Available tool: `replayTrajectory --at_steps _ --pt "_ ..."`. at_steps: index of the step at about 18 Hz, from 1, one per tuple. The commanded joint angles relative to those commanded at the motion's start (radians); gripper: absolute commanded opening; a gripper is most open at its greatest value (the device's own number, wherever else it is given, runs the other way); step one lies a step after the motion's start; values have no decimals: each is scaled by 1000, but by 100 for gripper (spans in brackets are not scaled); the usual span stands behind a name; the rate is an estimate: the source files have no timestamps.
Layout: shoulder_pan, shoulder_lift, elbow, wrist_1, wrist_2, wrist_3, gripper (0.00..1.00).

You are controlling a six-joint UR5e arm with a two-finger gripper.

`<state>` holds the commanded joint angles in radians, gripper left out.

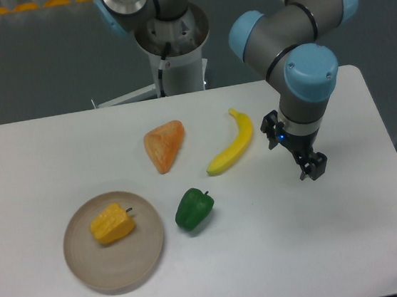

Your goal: Pick up the yellow pepper from the plate

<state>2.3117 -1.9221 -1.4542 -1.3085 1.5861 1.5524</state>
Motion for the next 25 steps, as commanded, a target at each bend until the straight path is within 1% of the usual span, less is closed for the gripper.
replayTrajectory --at_steps 8,10,12,14,19,20,24,25 --pt "-5 -6 3 0 -2 -15 100" --pt "-15 -5 6 -3 -2 -28 100" --pt "-44 -2 12 -5 -2 -81 100" --pt "-90 5 12 -5 -2 -185 100" --pt "-221 5 3 -6 -3 -351 100" --pt "-257 0 0 -6 -2 -389 100" --pt "-356 -14 0 -6 -14 -507 100" --pt "-392 -20 0 -5 -17 -538 100"
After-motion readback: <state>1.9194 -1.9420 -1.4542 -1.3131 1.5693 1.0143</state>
